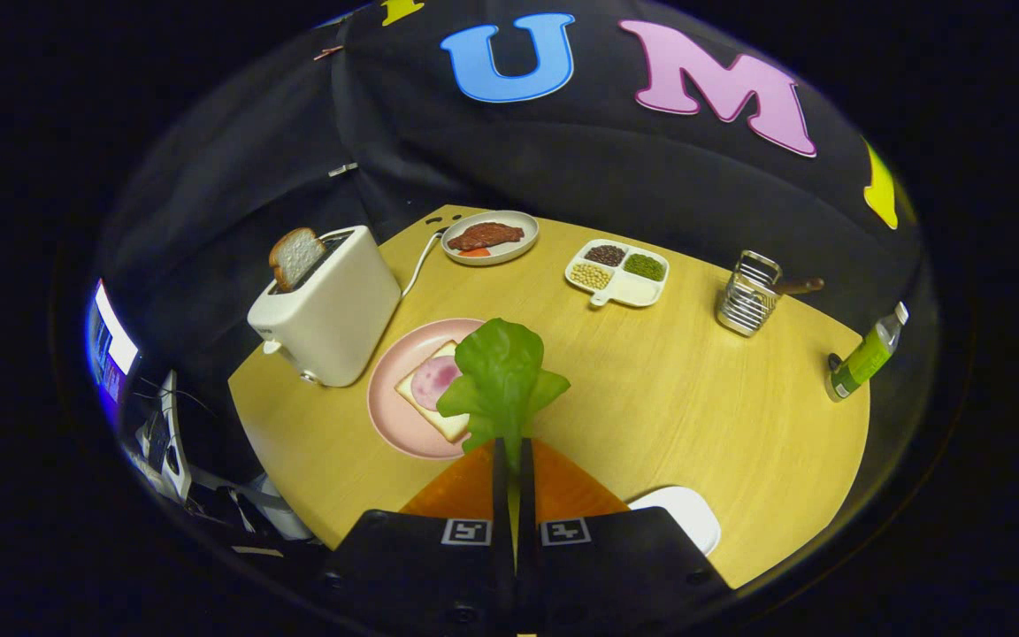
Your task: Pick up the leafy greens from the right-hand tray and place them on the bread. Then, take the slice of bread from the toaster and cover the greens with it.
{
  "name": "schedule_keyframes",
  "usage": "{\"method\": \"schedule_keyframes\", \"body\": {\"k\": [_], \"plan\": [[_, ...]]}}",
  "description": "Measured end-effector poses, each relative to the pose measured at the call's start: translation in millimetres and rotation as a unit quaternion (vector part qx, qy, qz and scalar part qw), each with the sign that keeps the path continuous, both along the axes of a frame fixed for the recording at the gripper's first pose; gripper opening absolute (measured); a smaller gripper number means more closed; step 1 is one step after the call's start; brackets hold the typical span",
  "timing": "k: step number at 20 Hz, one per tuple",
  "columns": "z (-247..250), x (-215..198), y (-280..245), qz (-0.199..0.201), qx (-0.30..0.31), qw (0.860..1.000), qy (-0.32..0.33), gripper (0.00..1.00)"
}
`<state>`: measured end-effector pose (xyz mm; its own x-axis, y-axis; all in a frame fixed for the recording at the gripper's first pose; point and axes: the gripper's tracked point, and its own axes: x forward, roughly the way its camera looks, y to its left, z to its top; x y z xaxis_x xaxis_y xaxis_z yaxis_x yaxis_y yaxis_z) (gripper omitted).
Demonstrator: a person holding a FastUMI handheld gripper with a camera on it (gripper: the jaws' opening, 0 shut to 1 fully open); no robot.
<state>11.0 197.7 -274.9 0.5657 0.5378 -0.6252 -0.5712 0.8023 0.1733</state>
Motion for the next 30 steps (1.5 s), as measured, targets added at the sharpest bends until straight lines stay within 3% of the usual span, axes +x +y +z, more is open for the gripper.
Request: {"method": "schedule_keyframes", "body": {"k": [8, 18, 19, 22, 30], "plan": [[-21.1, 19.9, 80.1, 0.025, -0.034, 0.999, 0.028, 0.06], [-53.8, 42.8, 108.6, 0.001, -0.060, 0.996, 0.062, 0.10], [-57.3, 45.8, 107.0, -0.003, -0.066, 0.996, 0.062, 0.12], [-52.4, 51.6, 104.3, -0.019, -0.066, 0.997, 0.047, 0.58], [29.7, 45.7, 115.4, -0.046, 0.011, 0.998, -0.035, 0.61]]}}
